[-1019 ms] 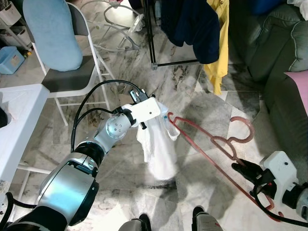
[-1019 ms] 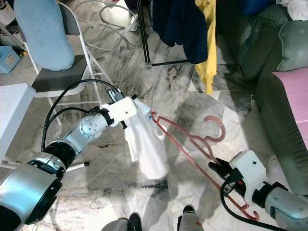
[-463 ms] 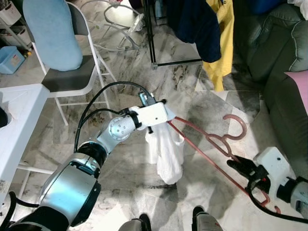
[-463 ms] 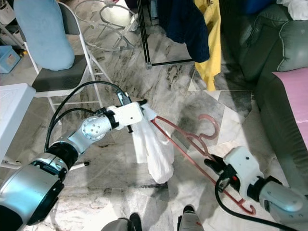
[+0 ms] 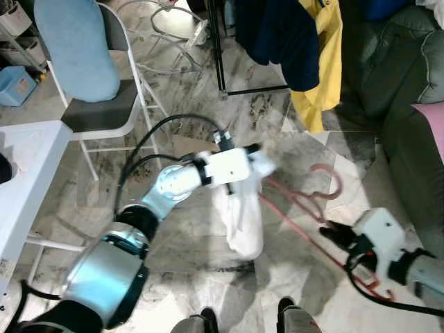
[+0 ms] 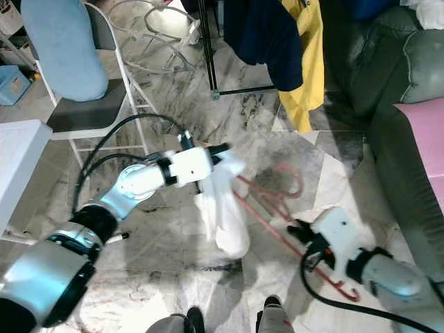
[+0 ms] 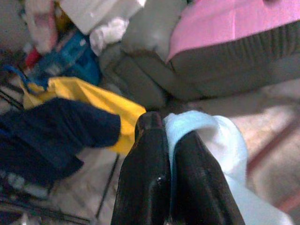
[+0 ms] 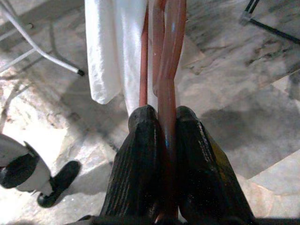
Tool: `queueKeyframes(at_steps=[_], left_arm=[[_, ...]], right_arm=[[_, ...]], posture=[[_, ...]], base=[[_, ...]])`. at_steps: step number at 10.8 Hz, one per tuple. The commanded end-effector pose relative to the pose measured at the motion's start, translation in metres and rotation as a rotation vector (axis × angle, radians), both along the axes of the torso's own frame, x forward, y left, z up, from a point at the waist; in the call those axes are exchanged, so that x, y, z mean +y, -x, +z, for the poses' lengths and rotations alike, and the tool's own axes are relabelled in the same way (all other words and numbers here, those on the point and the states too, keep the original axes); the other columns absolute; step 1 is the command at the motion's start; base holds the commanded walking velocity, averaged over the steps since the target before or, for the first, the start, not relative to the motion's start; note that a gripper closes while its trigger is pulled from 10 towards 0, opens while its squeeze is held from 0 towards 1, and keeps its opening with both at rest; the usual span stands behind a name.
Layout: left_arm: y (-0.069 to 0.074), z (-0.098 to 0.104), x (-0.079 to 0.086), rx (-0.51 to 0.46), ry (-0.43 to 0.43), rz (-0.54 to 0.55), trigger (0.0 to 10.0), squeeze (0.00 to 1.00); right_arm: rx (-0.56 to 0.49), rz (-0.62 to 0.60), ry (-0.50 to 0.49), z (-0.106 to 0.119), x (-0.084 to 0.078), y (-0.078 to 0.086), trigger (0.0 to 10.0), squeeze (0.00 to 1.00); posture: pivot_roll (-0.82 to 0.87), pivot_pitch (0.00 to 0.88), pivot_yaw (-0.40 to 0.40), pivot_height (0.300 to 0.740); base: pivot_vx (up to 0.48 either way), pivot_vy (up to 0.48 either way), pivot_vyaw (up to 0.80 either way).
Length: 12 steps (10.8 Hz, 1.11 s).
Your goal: Hang hanger
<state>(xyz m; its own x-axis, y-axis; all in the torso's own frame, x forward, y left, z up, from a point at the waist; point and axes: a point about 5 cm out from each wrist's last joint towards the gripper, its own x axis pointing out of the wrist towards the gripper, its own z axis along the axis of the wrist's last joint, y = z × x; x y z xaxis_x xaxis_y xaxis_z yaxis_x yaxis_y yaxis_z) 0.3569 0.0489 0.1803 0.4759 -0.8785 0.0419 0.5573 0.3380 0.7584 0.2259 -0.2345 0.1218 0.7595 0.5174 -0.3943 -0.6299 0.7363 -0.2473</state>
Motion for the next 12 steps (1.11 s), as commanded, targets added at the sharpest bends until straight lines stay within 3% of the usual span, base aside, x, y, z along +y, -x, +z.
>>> queueKeyframes(at_steps=[1, 5, 6, 9, 10, 12], left_arm=[[0.0, 0.004, 0.006, -0.045, 0.002, 0.004, 10.0, 0.0], [0.005, 0.014, 0.005, -0.081, 0.037, -0.067, 10.0, 0.0], [0.006, 0.022, 0.002, -0.102, 0.081, -0.086, 10.0, 0.0], [0.01, 0.033, -0.003, -0.128, 0.137, -0.127, 10.0, 0.0], [0.013, 0.033, -0.004, -0.124, 0.151, -0.146, 10.0, 0.0], [0.016, 0.032, -0.005, -0.112, 0.168, -0.162, 10.0, 0.0]], right_arm=[[0.047, 0.049, -0.015, -0.01, 0.007, 0.005, 10.0, 0.0], [0.147, 0.031, 0.011, -0.035, 0.002, 0.01, 10.0, 0.0], [0.191, -0.019, 0.027, -0.048, -0.005, 0.01, 10.0, 0.0], [0.156, -0.26, 0.022, -0.061, -0.022, -0.009, 10.0, 0.0], [0.105, -0.438, -0.048, -0.06, -0.033, -0.023, 10.0, 0.0], [0.052, -0.632, -0.151, -0.056, -0.047, -0.036, 10.0, 0.0]], posture=[[-0.22, 0.225, 0.181, 0.74], [-0.22, 0.226, 0.185, 0.74], [-0.22, 0.226, 0.185, 0.74], [-0.21, 0.23, 0.184, 0.74], [-0.21, 0.231, 0.185, 0.74], [-0.21, 0.229, 0.186, 0.74]], base=[[0.0, 0.0, 0.0], [0.0, 0.0, 0.0], [0.0, 0.0, 0.0], [0.0, 0.0, 0.0], [0.0, 0.0, 0.0], [0.0, 0.0, 0.0]])
